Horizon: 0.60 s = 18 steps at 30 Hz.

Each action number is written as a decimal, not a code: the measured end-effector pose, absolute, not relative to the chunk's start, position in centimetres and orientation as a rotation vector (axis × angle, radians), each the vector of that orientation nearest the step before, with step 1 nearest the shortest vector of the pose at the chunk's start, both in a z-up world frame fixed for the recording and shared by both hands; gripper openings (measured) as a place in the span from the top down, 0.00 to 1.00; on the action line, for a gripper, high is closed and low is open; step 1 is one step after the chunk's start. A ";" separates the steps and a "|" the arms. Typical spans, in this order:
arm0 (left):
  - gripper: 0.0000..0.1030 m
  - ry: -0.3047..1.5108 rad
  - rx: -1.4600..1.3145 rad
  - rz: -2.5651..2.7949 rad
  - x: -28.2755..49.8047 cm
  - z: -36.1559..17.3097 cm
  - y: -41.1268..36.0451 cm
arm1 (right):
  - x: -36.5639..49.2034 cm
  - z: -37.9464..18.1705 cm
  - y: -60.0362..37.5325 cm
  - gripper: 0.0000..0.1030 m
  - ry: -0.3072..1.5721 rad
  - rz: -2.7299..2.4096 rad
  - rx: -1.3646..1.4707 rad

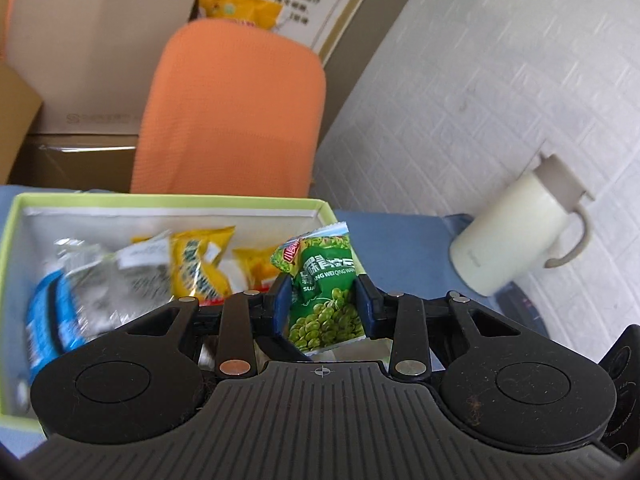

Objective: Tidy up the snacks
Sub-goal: 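Carry the green pea bag with the left gripper into the box, release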

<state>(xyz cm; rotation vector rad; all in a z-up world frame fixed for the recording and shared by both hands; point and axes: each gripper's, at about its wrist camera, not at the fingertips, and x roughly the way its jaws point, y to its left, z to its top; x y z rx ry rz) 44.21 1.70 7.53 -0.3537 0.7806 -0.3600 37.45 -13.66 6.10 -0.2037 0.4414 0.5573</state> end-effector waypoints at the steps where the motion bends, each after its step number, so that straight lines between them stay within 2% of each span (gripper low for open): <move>1: 0.87 0.788 -0.350 -0.356 44.8 7.1 1.5 | 37.7 6.0 -13.9 0.36 0.443 0.560 -0.197; 3: 0.78 0.778 -0.339 -0.339 45.0 6.9 1.7 | 37.4 6.3 -14.6 0.36 0.427 0.549 -0.193; 4: 0.70 0.759 -0.339 -0.336 44.6 7.3 2.0 | 36.8 6.6 -14.9 0.35 0.407 0.536 -0.202; 6: 0.63 0.683 -0.350 -0.340 42.7 8.7 2.9 | 35.5 7.7 -15.9 0.29 0.357 0.514 -0.216; 8: 0.52 0.619 -0.367 -0.354 40.1 10.1 3.9 | 33.9 8.5 -16.9 0.25 0.322 0.514 -0.216; 10: 0.49 0.579 -0.380 -0.360 37.3 10.9 4.8 | 31.1 8.8 -17.6 0.12 0.306 0.521 -0.221; 11: 0.48 0.570 -0.380 -0.361 35.9 11.0 5.1 | 29.6 8.7 -17.7 0.09 0.299 0.523 -0.228; 18: 0.48 0.660 -0.399 -0.355 27.6 7.3 5.8 | 22.1 5.1 -17.3 0.09 0.435 0.550 -0.217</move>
